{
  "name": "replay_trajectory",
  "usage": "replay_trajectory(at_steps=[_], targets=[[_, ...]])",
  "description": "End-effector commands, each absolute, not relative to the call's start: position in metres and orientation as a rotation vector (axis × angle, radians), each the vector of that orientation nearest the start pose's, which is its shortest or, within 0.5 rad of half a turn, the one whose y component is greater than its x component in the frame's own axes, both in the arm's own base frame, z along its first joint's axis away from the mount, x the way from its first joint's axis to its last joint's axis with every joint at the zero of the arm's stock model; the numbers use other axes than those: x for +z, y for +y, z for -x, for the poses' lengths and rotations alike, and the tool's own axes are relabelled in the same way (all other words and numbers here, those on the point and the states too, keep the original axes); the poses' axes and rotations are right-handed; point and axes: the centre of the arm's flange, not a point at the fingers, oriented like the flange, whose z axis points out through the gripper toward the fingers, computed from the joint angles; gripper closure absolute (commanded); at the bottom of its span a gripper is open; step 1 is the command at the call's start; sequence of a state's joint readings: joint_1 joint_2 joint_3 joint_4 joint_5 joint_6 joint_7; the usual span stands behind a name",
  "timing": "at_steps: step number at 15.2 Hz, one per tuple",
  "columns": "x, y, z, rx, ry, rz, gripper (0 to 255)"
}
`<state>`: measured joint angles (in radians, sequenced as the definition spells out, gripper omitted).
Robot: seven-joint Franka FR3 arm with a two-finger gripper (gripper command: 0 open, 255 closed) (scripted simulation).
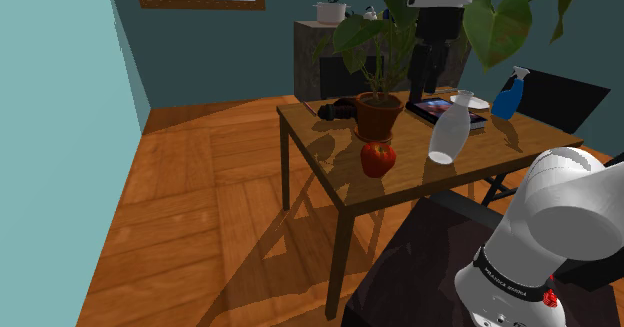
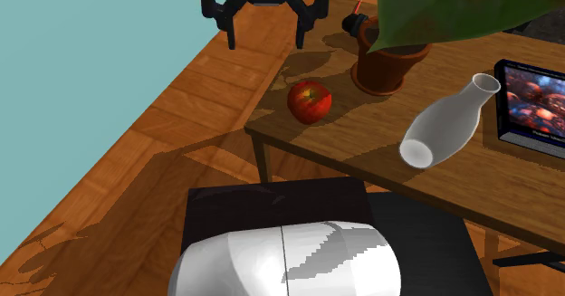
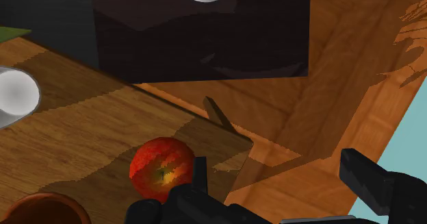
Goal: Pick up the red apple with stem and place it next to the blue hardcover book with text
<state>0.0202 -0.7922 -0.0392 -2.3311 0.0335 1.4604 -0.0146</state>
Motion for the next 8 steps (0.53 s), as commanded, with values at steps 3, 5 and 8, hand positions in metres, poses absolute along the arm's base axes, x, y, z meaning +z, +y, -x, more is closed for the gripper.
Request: replay_trajectory(at_steps=[3,5,8], targets=[[0.574,-0.015,-0.302,0.109,-0.073,3.095,0],[0.553,-0.025,-0.312,0.098,-0.13,3.112,0],[0.523,-0.039,-0.327,0.08,-0.216,3.135,0]])
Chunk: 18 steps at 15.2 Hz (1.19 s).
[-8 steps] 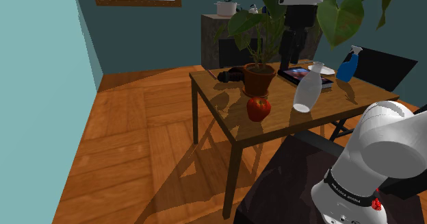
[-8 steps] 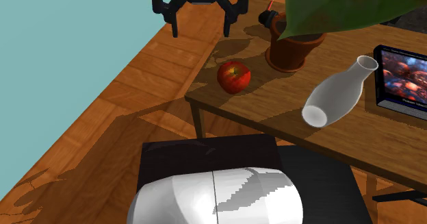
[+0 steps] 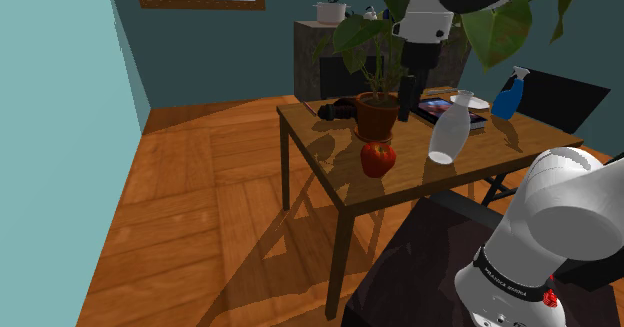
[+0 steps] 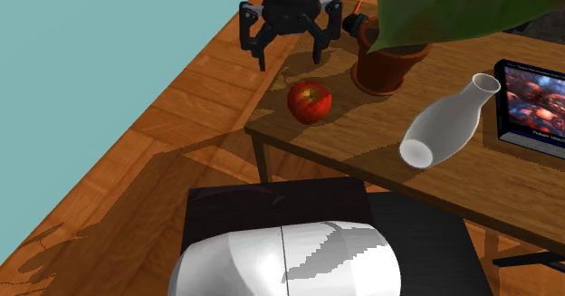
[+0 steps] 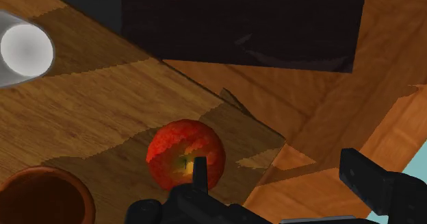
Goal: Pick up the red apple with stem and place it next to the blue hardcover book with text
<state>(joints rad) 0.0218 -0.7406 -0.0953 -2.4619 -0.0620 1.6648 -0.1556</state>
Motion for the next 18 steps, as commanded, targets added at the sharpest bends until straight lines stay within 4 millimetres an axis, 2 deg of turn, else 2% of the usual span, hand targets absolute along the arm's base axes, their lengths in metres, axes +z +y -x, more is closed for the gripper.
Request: replay_trajectory(at_steps=[1,9,16,18], targets=[[0.513,-0.044,-0.332,0.074,-0.245,3.142,0],[0.437,-0.081,-0.378,0.026,-0.478,3.189,0],[0.4,-0.084,-0.378,0.026,-0.478,3.189,0],[0.397,-0.084,-0.378,0.026,-0.478,3.189,0]])
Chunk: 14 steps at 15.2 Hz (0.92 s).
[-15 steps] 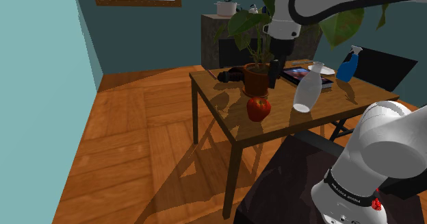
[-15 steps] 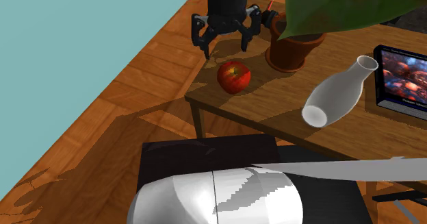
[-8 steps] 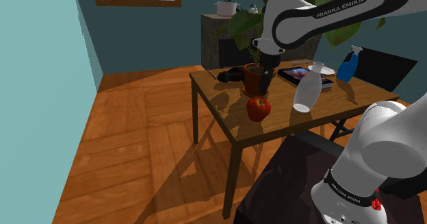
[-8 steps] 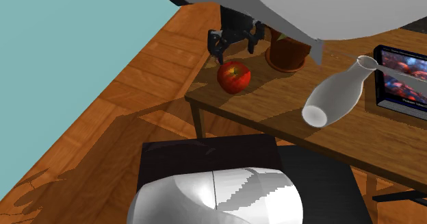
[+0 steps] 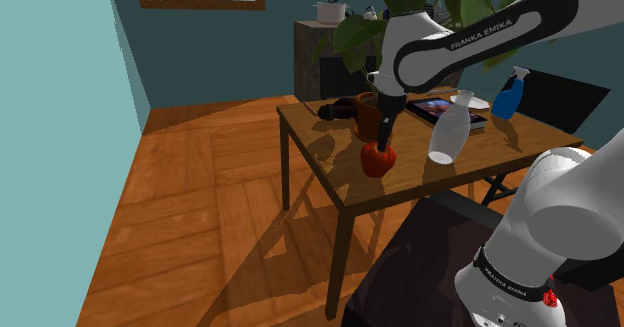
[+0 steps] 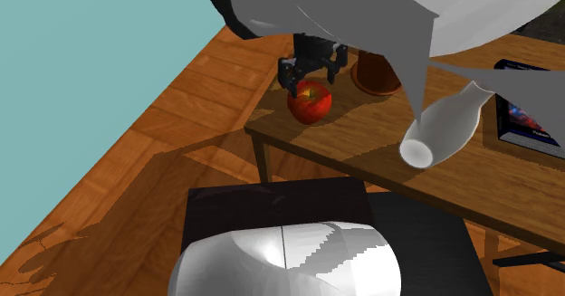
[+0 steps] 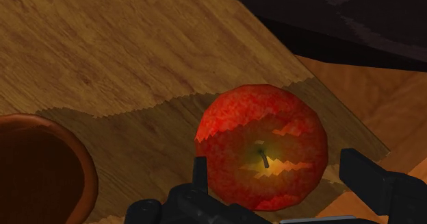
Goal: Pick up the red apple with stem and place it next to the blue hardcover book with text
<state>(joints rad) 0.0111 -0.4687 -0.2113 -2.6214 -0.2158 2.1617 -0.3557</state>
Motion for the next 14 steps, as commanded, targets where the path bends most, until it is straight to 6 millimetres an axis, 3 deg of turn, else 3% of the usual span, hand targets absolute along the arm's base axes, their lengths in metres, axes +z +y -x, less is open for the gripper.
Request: replay_trajectory(at_steps=[1,6,7,14], targets=[[0.3974,-0.0839,-0.3778,0.026,-0.478,3.189,0],[0.3974,-0.0839,-0.3778,0.026,-0.478,3.189,0],[0.3974,-0.0839,-0.3778,0.026,-0.478,3.189,255],[0.3974,-0.0839,-0.3778,0.026,-0.478,3.189,255]])
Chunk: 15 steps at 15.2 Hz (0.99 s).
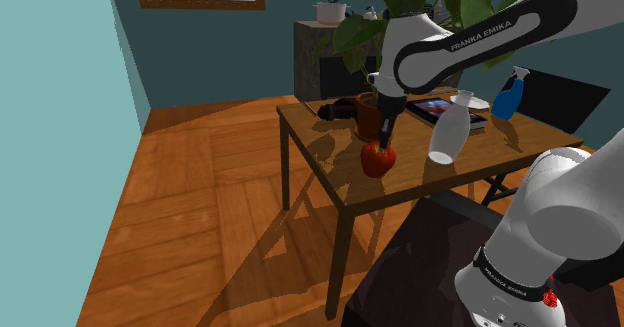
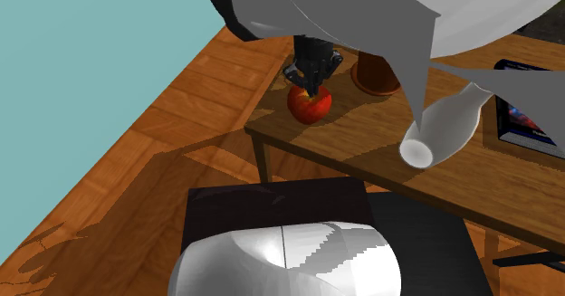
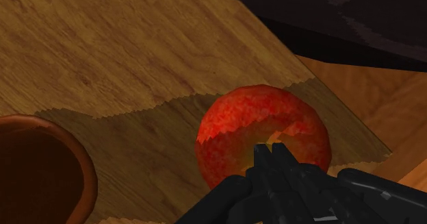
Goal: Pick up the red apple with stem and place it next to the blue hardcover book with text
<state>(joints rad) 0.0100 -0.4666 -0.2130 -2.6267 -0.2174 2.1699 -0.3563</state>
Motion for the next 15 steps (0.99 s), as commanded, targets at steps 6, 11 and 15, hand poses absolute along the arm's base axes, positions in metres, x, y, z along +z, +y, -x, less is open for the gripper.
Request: replay_trajectory(at_steps=[6,11,15], targets=[[0.419,-0.084,-0.378,0.026,-0.478,3.189,255],[0.445,-0.084,-0.378,0.026,-0.478,3.189,255],[0.466,-0.084,-0.378,0.026,-0.478,3.189,255]])
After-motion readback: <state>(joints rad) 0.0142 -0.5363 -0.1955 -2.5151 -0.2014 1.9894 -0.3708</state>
